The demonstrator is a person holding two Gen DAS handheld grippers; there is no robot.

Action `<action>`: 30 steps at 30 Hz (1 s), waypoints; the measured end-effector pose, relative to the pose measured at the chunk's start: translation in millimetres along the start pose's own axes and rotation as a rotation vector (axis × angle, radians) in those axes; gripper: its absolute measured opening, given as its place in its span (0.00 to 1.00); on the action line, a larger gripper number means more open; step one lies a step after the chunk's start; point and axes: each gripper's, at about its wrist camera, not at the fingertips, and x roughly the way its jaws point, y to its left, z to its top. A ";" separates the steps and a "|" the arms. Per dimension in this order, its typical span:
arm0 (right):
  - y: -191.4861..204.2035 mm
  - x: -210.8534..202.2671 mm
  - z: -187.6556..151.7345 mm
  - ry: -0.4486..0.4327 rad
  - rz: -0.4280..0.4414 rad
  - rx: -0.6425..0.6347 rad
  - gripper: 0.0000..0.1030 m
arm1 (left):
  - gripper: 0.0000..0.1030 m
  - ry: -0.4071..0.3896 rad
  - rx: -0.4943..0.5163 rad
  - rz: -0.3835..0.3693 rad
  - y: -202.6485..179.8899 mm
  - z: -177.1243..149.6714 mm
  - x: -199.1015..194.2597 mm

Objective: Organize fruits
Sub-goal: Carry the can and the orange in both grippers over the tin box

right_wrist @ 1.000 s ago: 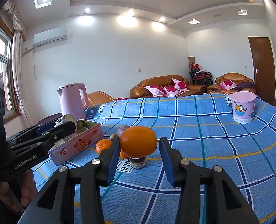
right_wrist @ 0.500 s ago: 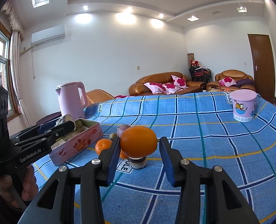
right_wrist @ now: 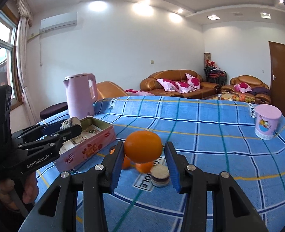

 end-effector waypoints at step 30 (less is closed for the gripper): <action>97.9 85.4 41.2 0.068 0.146 -0.156 0.44 | 0.42 0.098 -0.068 0.204 109.8 9.9 35.0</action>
